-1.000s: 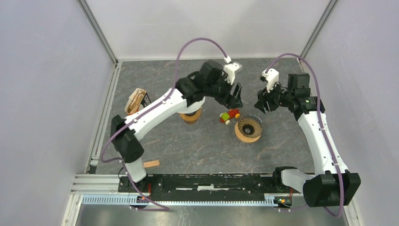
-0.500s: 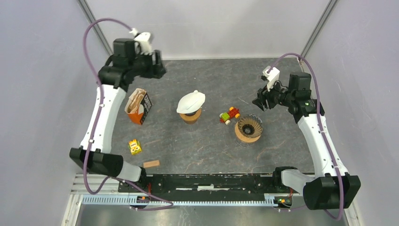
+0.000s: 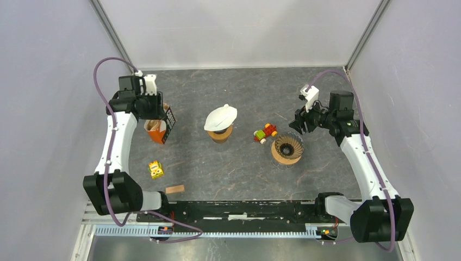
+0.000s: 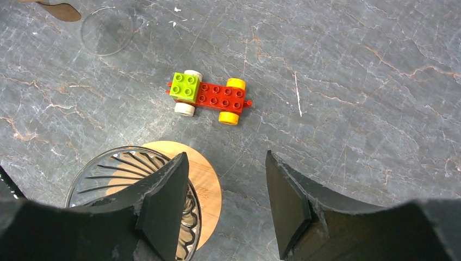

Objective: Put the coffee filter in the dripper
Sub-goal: Adjust the coffee filter in the coffee filter holder.

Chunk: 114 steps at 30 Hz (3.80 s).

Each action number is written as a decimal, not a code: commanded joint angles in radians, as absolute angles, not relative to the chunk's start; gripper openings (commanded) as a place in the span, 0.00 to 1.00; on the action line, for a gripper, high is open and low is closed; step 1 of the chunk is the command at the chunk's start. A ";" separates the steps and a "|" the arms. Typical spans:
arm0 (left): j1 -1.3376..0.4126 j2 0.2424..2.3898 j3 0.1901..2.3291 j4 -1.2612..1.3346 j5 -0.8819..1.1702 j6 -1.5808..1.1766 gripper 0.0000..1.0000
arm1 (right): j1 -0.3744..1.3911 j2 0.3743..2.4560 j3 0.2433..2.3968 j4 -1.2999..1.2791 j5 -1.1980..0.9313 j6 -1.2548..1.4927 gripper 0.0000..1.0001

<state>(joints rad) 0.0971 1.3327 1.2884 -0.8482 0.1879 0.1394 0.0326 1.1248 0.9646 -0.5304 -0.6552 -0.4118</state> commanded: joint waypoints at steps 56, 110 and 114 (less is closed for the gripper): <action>0.187 1.583 1.457 -0.795 0.269 0.292 0.02 | 0.031 1.120 0.890 -0.486 -0.653 -0.397 0.61; 0.187 1.613 1.451 -0.838 0.253 0.375 0.02 | 0.031 1.085 0.841 -0.470 -0.632 -0.397 0.61; 0.186 1.602 1.480 -0.861 0.256 0.376 0.02 | 0.031 1.082 0.839 -0.469 -0.631 -0.399 0.61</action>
